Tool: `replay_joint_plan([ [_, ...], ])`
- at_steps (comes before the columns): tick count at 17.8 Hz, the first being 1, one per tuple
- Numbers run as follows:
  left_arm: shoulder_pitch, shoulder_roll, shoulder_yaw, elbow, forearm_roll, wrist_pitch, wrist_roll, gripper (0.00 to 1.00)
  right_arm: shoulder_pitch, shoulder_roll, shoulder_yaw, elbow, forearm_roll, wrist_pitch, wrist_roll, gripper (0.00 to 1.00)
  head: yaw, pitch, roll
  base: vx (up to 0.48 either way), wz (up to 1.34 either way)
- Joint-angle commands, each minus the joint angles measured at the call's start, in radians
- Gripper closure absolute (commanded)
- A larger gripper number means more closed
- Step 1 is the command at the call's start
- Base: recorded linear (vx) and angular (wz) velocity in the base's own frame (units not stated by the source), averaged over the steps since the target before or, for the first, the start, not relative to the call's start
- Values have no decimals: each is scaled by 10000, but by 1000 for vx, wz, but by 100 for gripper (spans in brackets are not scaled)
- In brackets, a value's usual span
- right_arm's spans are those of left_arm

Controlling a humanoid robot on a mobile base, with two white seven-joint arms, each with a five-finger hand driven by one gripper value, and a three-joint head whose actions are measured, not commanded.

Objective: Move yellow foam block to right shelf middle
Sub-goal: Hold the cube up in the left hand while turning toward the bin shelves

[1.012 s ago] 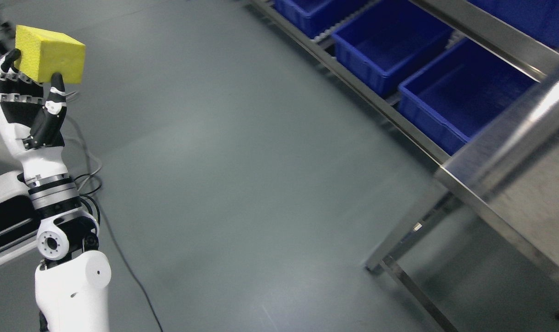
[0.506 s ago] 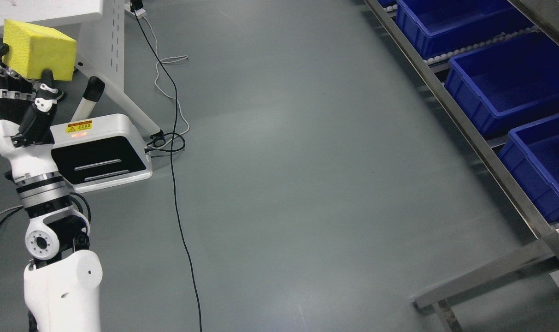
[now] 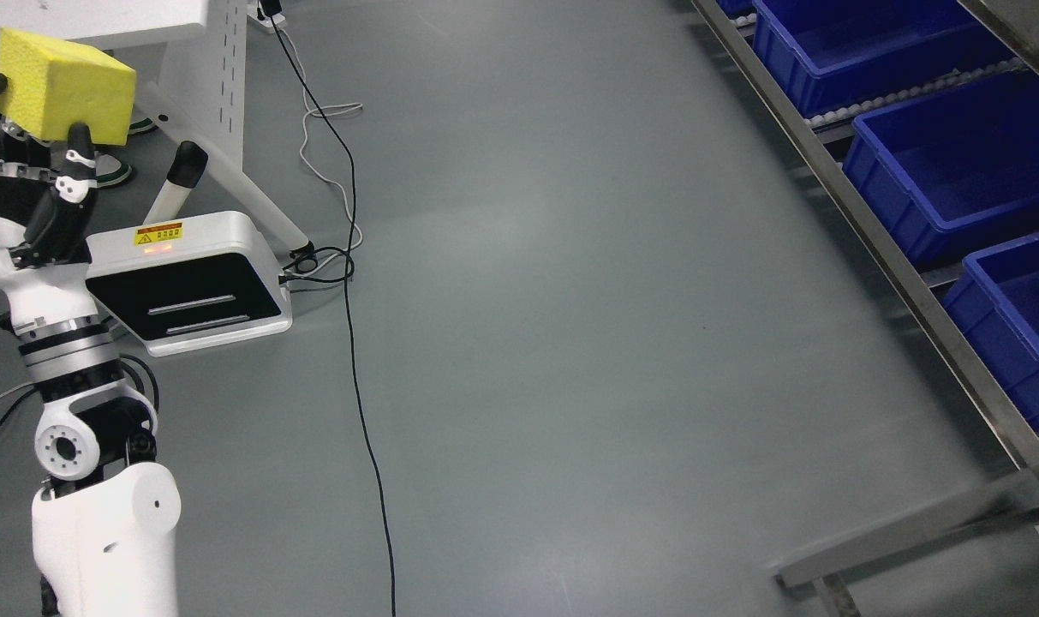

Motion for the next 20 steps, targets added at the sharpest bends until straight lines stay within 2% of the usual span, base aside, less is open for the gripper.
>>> replay_joint_plan([
  [1,-65,86,-140,-35,1,4,-7,62,-16,-175,0,-174,-15,-3,3,0,0,0,0,36,62],
  [9,-96,56,-201,-19,-14,34,-7,62,-31,-175,0,-174,0,-3,3,0,0,0,0,56,61],
  [12,-172,10,-248,-19,-14,432,-7,62,-16,-175,0,-174,0,-3,3,0,0,0,0,64,0],
  [20,-326,10,-340,-19,-14,617,-7,62,-31,-175,0,-174,0,-3,3,0,0,0,-2,111,-36],
])
